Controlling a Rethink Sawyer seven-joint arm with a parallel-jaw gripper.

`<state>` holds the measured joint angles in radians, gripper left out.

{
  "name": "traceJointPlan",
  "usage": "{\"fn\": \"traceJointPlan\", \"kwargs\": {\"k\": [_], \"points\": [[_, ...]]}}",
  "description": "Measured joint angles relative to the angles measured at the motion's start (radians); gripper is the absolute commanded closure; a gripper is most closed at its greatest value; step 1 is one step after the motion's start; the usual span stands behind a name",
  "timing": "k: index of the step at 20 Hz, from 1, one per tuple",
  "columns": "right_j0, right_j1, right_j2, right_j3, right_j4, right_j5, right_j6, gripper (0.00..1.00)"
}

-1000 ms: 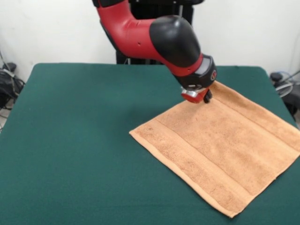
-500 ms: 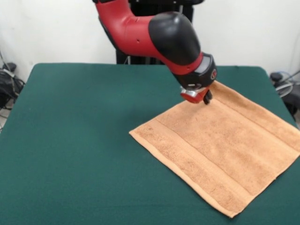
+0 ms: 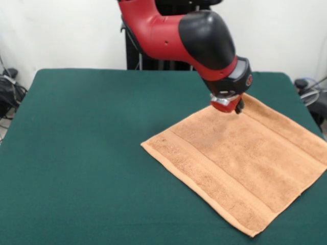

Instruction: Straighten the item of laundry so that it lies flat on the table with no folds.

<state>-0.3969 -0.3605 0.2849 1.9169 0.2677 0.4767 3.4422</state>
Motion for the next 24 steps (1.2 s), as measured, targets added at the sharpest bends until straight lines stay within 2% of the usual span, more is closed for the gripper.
{"fn": "traceJointPlan", "kwargs": {"k": [16,24], "points": [[0.017,0.005,0.000,0.000,0.022,0.000,0.000,1.00],[-0.012,0.019,0.000,0.003,0.022,0.000,0.000,1.00]]}}
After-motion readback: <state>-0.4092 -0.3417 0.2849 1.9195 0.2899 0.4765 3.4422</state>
